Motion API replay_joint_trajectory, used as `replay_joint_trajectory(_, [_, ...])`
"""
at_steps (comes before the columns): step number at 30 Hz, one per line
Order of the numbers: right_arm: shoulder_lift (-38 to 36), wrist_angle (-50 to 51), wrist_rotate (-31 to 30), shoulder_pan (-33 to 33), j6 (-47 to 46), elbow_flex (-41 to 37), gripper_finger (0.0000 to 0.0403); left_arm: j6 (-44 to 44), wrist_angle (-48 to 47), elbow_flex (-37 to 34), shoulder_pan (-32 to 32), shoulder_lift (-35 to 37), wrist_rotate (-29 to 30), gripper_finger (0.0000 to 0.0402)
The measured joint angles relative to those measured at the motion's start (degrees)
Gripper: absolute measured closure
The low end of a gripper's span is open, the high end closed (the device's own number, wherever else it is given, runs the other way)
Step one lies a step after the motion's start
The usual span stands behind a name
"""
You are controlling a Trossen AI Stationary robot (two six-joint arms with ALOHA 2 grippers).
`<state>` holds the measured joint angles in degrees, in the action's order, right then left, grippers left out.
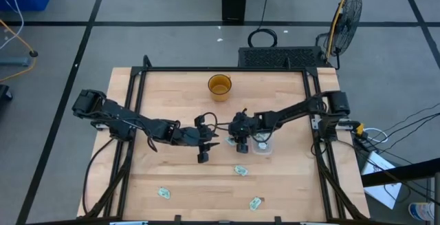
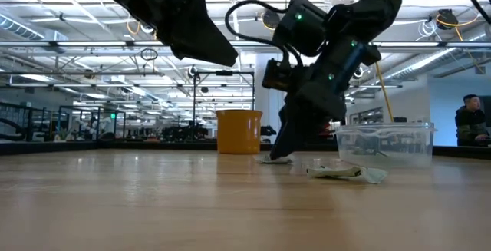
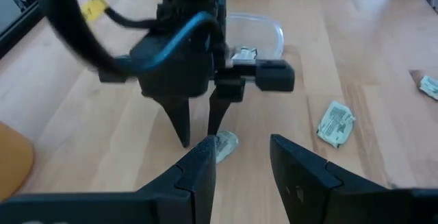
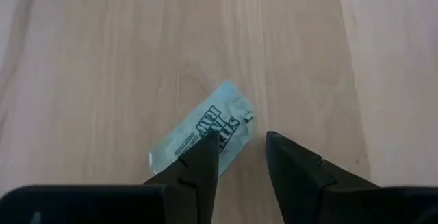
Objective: Pick and place Stevia / Truvia into bins
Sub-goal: Put the white stevia packet into the transparent bin
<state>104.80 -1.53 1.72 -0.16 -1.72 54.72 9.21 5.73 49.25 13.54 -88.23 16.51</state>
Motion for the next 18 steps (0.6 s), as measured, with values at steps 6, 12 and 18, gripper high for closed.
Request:
replay_joint_trajectory(6, [0.3, -0.2, 0.0, -0.7, -0.3, 0.0, 0.0292, 0.0, -0.5, 0.0, 0.0, 0.0, 0.0, 0.0256])
replay_joint_trajectory(12, [0.3, 0.6, 0.0, -0.8, -0.5, 0.1, 0.0348, 0.0, -1.7, 0.0, 0.0, 0.0, 0.0, 0.0256])
replay_joint_trajectory(18, [0.3, 0.3, 0.1, -0.7, -2.4, 0.1, 0.0395, 0.0, -2.6, 0.0, 0.0, 0.0, 0.0, 0.0256])
